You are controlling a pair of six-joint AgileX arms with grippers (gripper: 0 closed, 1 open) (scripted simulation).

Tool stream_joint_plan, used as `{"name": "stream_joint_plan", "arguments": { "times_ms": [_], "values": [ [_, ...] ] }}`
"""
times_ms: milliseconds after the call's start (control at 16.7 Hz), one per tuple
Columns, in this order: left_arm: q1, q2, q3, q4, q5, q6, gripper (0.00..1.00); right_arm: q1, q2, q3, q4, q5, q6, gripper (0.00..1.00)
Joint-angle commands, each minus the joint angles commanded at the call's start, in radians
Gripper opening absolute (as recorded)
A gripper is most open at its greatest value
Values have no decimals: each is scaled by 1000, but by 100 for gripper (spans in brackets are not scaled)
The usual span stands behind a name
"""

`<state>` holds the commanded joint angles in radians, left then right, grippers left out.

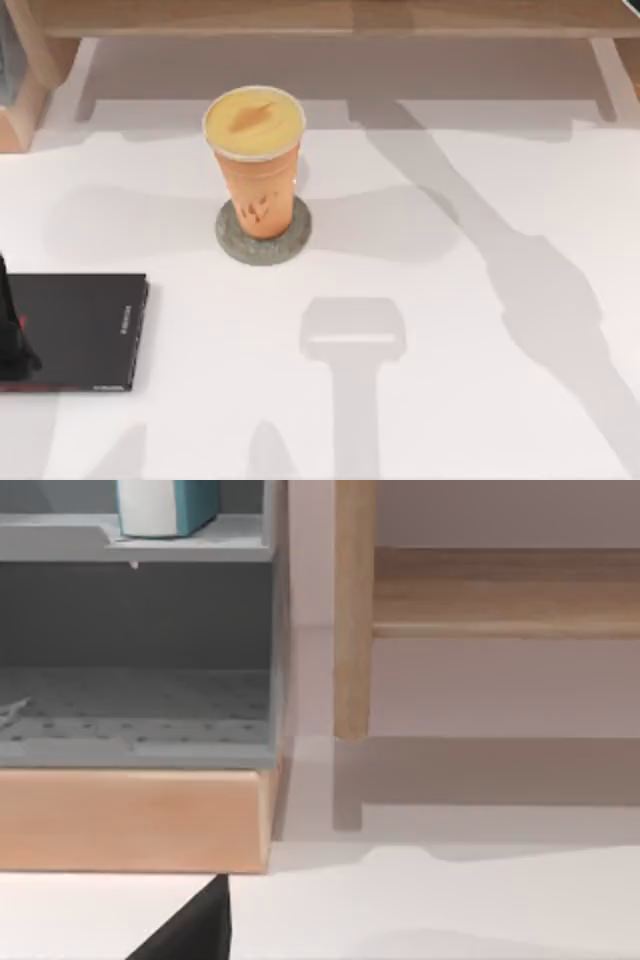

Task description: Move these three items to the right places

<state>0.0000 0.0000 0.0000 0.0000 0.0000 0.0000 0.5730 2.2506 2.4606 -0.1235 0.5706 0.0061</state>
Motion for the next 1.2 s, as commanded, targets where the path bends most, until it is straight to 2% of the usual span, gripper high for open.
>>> {"name": "stream_joint_plan", "arguments": {
  "times_ms": [420, 1200],
  "values": [
    [0, 0, 0, 0, 0, 0, 100, -5, 74, 52, -71, 33, 8, 0],
    [0, 0, 0, 0, 0, 0, 100, -5, 74, 52, -71, 33, 8, 98]
  ]
}}
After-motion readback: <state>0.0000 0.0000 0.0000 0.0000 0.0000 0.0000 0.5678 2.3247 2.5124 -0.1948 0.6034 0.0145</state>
